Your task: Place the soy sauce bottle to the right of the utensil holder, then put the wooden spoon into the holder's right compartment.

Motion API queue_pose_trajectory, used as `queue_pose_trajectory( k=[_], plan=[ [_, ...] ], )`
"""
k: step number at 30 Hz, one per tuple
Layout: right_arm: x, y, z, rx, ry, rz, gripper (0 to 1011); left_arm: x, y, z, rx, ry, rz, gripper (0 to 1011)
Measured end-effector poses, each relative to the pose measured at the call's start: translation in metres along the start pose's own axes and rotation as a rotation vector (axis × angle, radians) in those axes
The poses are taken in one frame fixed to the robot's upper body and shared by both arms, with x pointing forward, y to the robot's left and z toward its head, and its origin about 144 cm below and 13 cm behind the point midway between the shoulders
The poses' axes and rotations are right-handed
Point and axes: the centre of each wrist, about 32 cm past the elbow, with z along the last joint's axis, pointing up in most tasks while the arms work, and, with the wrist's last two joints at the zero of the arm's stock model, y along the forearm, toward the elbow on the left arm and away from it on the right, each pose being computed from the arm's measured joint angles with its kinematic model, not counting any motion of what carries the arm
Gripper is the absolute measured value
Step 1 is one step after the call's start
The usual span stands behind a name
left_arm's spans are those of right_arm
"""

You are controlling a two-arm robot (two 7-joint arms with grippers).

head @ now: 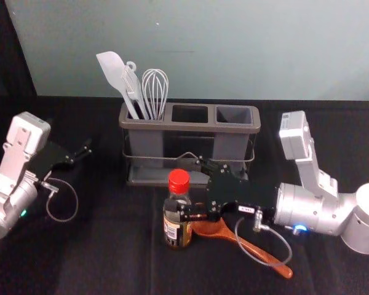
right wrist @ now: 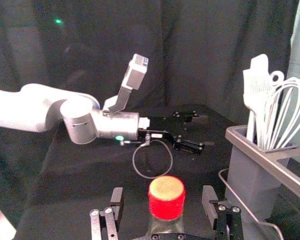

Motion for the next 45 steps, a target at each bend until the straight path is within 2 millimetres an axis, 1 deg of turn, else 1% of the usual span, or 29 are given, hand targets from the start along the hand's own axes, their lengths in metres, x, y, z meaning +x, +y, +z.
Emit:
queue_pose_trajectory(
  k=[8,15,17,18,20,21,24,25,26,28,30,31,32,35,36,39,45],
  plan=[
    [0.0018,0.0098,-0.0007,0.008,0.007,-0.012,1004,0.0,0.0,0.0,0.0,0.0,0.0,1005],
    [0.002,0.0093,-0.0005,0.007,0.006,-0.012,1004,0.0,0.0,0.0,0.0,0.0,0.0,1005],
    [0.0021,0.0092,-0.0004,0.007,0.006,-0.011,990,0.0,0.0,0.0,0.0,0.0,0.0,1005],
    [0.0021,0.0092,-0.0004,0.007,0.006,-0.011,954,0.0,0.0,0.0,0.0,0.0,0.0,1005],
    [0.0021,0.0091,-0.0004,0.007,0.006,-0.011,929,0.0,0.0,0.0,0.0,0.0,0.0,1005],
    [0.0021,0.0091,-0.0003,0.007,0.006,-0.01,886,0.0,0.0,0.0,0.0,0.0,0.0,1005],
    [0.0021,0.009,-0.0002,0.007,0.005,-0.009,838,0.0,0.0,0.0,0.0,0.0,0.0,1005],
    [0.0022,0.0089,-0.0002,0.007,0.005,-0.009,777,0.0,0.0,0.0,0.0,0.0,0.0,1005],
    [0.0022,0.0089,-0.0002,0.007,0.005,-0.009,761,0.0,0.0,0.0,0.0,0.0,0.0,1005],
    [0.0022,0.0088,-0.0001,0.007,0.005,-0.009,683,0.0,0.0,0.0,0.0,0.0,0.0,1005],
    [0.0023,0.0087,-0.0001,0.007,0.005,-0.009,650,0.0001,0.0,0.0,0.0,0.0,0.0,1005],
    [0.0023,0.0087,0.0,0.007,0.005,-0.009,624,0.0,0.0,0.0,0.0,0.0,0.0,1005],
    [0.0023,0.0087,0.0001,0.007,0.004,-0.009,565,0.0,0.0,0.0,0.0,0.0,0.0,1005],
    [0.0023,0.0087,0.0002,0.007,0.004,-0.009,504,0.0,0.0,0.0,0.0,0.0,0.0,1005],
    [0.0023,0.0086,0.0002,0.007,0.004,-0.009,435,0.0,0.0,0.0,0.0,0.0,0.0,1005],
    [0.0024,0.0085,0.0001,0.007,0.004,-0.008,386,0.0,0.0,0.0,0.0,0.0,0.0,1005],
    [0.0024,0.0085,0.0001,0.007,0.003,-0.008,386,0.0,0.0,0.0,0.0,0.0,0.0,1005]
  ],
)
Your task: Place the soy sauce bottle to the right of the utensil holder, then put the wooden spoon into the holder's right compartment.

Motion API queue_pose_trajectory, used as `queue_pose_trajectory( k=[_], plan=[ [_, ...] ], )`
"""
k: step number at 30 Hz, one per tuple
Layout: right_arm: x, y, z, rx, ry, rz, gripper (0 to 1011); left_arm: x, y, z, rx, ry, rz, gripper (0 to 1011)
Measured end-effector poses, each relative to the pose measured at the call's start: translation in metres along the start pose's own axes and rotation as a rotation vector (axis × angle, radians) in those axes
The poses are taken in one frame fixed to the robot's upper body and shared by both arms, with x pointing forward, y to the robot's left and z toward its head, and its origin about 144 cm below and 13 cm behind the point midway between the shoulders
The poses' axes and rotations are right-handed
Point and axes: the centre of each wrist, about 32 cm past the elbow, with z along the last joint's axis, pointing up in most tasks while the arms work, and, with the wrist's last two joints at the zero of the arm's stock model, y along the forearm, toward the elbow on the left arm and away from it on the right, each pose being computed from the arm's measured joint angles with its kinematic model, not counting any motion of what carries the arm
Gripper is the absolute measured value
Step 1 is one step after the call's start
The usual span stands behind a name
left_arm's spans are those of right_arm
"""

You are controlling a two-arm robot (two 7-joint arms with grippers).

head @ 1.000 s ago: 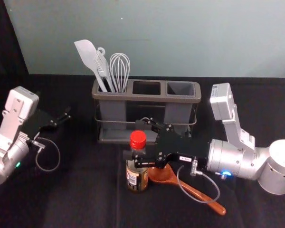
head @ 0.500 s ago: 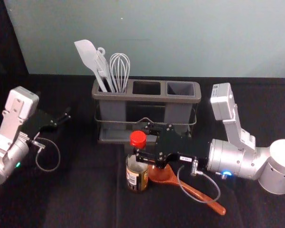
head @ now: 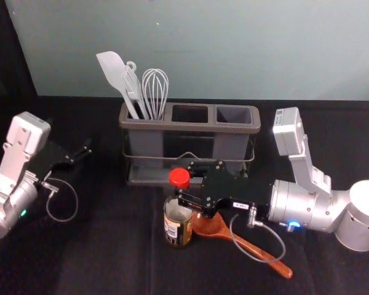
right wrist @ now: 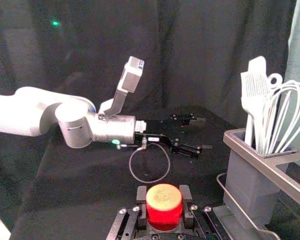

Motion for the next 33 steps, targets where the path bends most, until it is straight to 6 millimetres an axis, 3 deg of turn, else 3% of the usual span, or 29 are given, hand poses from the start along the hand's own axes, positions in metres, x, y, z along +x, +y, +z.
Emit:
queue_pose_trajectory(
  k=[8,18,26,33],
  plan=[
    [-0.001,-0.002,0.005,0.02,-0.012,0.0,385,0.0,0.0,0.0,0.0,0.0,0.0,1005],
    [-0.007,-0.019,0.032,0.072,-0.031,-0.027,386,0.0,0.0,0.0,0.0,0.0,0.0,1005],
    [-0.01,-0.059,0.046,0.065,-0.049,-0.107,385,0.0,0.0,0.0,0.0,0.0,0.0,1005],
    [-0.014,-0.109,0.047,0.037,-0.056,-0.213,385,0.0,0.0,0.0,0.0,0.0,0.0,1005]
  ],
)
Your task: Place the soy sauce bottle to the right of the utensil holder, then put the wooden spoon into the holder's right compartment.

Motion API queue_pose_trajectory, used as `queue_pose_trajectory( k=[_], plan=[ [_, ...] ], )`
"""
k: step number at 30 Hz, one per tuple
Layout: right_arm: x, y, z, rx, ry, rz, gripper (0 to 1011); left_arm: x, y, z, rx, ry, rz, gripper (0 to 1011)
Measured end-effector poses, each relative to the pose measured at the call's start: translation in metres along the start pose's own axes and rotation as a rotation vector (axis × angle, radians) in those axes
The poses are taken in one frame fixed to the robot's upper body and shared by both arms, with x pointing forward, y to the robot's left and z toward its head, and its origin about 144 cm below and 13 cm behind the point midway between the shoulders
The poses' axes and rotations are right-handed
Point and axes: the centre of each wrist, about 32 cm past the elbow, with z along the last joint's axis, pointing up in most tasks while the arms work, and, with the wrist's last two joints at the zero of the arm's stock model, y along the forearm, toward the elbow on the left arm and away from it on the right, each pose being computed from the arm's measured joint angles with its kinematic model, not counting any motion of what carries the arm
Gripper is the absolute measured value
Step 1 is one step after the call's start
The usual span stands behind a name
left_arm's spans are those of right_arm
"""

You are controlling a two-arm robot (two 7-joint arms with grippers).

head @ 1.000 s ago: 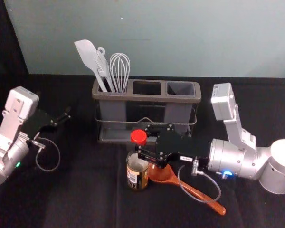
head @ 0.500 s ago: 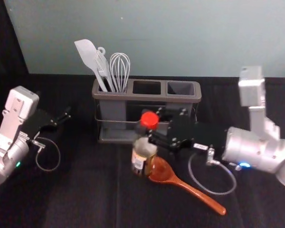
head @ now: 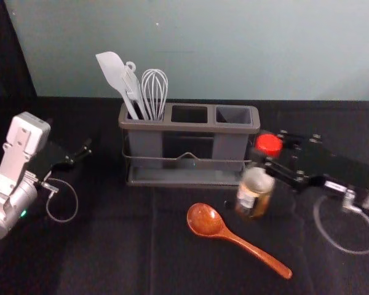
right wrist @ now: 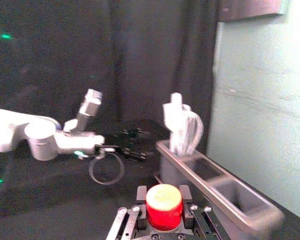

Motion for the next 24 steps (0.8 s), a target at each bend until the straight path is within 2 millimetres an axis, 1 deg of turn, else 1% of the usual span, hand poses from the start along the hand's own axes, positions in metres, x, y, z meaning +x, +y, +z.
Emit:
queue_pose_trajectory(
  k=[5,8,16,21,24],
  plan=[
    [0.008,-0.026,-0.004,-0.019,-0.011,-0.082,385,0.0,0.0,0.0,0.0,0.0,0.0,1005],
    [0.014,-0.034,-0.008,-0.029,-0.014,-0.118,385,0.0,0.0,0.0,0.0,0.0,0.0,1005],
    [0.028,-0.041,-0.016,-0.045,-0.025,-0.188,385,0.0,0.0,0.0,0.0,0.0,0.0,1005],
    [0.037,-0.04,-0.022,-0.047,-0.024,-0.219,386,0.0,0.0,0.0,0.0,0.0,0.0,1005],
    [0.043,-0.036,-0.029,-0.047,-0.016,-0.241,385,0.0,0.0,0.0,0.0,0.0,0.0,1005]
  ],
)
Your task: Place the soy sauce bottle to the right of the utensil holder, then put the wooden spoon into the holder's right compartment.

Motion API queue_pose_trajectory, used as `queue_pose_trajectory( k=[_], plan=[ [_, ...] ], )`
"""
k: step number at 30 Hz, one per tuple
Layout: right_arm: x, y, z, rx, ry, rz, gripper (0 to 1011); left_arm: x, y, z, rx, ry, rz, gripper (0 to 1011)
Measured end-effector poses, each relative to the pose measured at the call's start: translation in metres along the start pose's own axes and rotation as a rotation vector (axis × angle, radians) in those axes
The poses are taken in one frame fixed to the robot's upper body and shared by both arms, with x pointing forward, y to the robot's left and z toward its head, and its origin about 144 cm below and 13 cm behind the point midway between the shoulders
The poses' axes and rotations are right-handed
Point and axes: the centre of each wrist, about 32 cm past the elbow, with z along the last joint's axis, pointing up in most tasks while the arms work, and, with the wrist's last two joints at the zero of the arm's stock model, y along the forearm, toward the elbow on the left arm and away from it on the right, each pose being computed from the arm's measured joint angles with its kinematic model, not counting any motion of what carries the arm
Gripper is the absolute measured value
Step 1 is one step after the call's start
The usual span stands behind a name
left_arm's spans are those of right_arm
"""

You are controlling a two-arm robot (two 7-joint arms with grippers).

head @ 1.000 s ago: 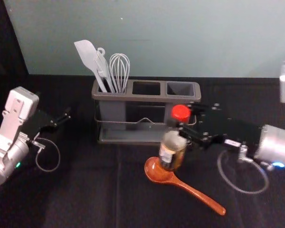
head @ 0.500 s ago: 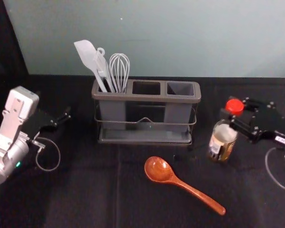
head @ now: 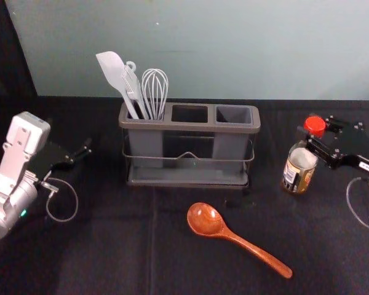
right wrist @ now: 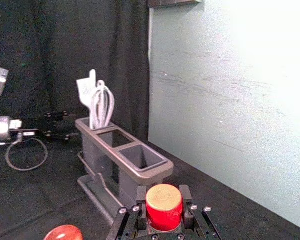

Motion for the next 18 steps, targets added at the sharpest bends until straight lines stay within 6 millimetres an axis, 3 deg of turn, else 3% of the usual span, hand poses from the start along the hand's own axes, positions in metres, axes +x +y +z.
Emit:
queue_pose_trajectory(
  k=[18],
  plan=[
    [0.01,0.028,-0.025,0.046,0.016,-0.043,385,0.0,0.0,0.0,0.0,0.0,0.0,1005]
  ],
)
